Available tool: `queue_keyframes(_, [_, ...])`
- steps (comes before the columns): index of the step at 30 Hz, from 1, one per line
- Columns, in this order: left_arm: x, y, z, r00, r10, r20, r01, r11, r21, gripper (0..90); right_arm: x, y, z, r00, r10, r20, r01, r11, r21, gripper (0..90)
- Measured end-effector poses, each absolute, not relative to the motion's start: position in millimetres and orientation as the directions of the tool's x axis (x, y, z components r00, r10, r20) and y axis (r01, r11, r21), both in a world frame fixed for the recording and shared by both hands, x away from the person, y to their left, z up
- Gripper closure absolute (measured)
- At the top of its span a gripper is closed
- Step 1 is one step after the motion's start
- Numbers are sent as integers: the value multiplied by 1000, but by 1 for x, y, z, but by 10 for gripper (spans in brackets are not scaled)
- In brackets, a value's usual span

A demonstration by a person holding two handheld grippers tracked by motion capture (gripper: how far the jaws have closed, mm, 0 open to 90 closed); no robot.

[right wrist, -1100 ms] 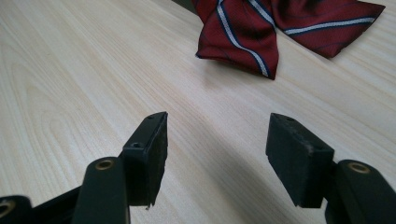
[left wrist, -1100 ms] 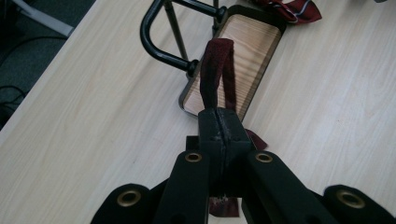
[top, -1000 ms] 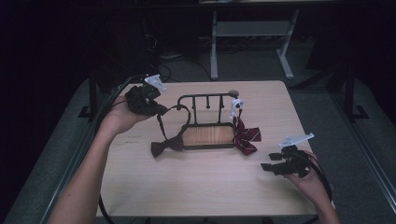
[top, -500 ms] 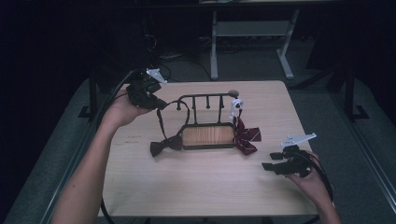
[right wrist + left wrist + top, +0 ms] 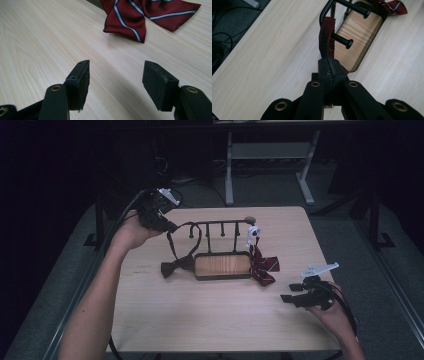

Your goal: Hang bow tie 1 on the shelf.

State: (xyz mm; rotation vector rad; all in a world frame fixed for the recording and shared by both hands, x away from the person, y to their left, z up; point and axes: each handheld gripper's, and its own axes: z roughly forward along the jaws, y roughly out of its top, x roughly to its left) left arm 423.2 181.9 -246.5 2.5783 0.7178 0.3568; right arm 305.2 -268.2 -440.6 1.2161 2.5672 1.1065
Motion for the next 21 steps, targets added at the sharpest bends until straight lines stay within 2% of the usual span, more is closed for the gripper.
queue_keyframes(21, [436, 174, -261, 812, 566, 143, 467, -777, 422, 887, 305, -267, -441, -677, 704, 216, 641, 419, 644, 385])
